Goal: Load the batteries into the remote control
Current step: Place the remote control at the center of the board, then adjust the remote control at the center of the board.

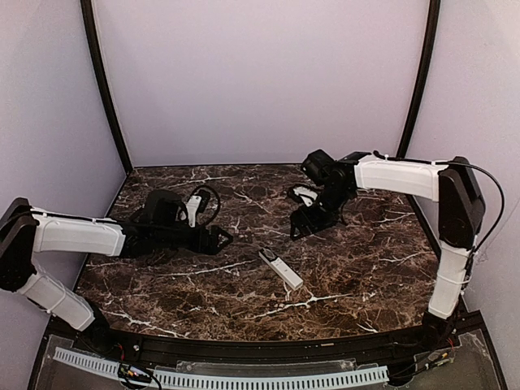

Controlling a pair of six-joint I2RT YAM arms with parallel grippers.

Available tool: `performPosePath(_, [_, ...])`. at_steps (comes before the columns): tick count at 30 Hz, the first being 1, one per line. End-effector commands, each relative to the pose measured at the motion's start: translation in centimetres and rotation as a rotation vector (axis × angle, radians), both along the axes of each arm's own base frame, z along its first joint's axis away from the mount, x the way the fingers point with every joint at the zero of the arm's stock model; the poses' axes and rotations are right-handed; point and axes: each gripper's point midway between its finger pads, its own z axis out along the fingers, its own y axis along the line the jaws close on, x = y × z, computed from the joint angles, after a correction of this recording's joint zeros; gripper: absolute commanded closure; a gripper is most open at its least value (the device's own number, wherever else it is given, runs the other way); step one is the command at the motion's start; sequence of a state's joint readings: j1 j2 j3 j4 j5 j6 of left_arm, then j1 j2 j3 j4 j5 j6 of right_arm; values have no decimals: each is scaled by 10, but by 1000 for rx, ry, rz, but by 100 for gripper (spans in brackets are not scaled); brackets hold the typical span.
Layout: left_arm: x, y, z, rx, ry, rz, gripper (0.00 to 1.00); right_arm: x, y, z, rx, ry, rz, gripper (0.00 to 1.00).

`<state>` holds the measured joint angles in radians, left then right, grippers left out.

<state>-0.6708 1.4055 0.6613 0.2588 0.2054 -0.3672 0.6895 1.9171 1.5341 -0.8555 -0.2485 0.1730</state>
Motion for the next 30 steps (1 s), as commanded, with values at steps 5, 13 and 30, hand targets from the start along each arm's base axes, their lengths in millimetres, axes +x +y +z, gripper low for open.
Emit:
performPosePath(5, [-8,-10,-34,207,67,-30,1,-14,-38,-49,-125,-85,27,22])
performPosePath(13, [-7,-27,-70,464,82,-26,1,-27,-38,-69,-114,-102,50,23])
performPosePath(30, [12,-68,-97,507,82,-92,1,-87,-17,-93,-94,-39,152,22])
